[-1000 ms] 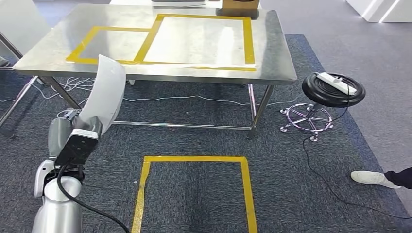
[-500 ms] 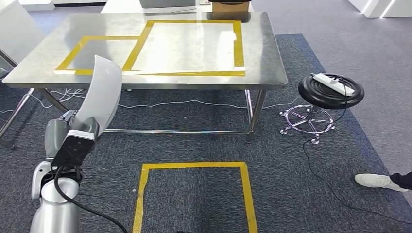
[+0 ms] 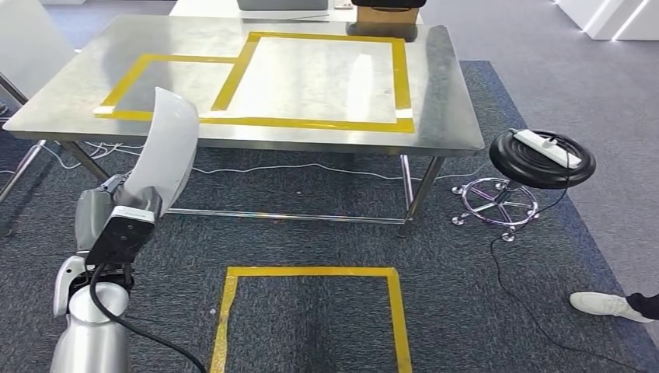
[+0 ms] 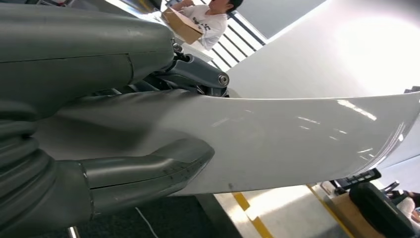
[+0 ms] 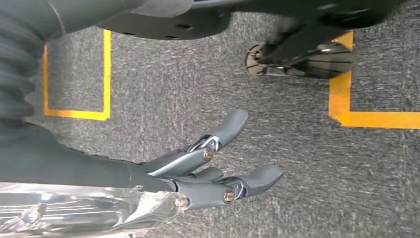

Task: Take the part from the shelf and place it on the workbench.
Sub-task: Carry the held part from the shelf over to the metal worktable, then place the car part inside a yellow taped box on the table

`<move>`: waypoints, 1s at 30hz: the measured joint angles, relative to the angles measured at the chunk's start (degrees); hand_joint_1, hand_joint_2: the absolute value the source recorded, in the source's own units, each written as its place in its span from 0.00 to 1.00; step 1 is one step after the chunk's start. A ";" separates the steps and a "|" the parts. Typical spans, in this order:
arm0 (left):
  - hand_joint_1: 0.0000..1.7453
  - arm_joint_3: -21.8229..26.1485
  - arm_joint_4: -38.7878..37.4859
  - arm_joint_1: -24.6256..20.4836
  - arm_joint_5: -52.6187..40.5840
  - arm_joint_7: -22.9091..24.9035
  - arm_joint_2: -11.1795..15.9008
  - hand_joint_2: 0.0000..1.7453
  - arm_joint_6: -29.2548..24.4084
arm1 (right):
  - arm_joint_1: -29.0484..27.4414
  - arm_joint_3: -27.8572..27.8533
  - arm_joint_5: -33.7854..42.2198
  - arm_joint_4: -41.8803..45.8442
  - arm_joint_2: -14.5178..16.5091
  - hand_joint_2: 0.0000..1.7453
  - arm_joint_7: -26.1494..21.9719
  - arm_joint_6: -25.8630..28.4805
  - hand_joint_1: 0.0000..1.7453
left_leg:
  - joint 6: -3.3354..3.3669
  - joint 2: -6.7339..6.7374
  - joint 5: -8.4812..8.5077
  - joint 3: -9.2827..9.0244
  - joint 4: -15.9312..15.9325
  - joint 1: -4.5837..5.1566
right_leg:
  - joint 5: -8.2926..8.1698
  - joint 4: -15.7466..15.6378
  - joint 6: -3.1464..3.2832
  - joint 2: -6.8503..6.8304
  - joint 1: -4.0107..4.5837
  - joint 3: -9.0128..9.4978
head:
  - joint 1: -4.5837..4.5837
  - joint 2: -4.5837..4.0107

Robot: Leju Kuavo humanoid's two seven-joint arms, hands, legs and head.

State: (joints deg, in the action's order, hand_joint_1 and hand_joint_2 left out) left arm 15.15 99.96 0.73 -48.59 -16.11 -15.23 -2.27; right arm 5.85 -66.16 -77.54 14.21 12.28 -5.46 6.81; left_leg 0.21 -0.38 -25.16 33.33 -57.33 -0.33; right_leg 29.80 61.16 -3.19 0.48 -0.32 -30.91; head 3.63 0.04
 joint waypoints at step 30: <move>1.00 0.12 0.30 0.54 0.07 0.04 0.00 1.00 -0.01 | -0.06 0.00 -0.15 0.00 0.04 1.00 -0.09 -0.34 0.00 | 0.60 -0.03 0.65 0.74 0.51 0.05 | 5.41 12.04 -0.03 -0.02 0.33 -7.45 | -0.42 -0.02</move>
State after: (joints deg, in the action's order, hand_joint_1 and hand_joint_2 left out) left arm 15.27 100.26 1.27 -48.52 -16.06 -15.23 -2.27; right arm 5.79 -66.16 -77.69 14.21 12.33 -5.55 6.47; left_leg 0.81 -0.41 -24.52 34.07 -56.81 -0.28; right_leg 35.21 73.20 -3.22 0.46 0.01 -38.35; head 3.21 0.02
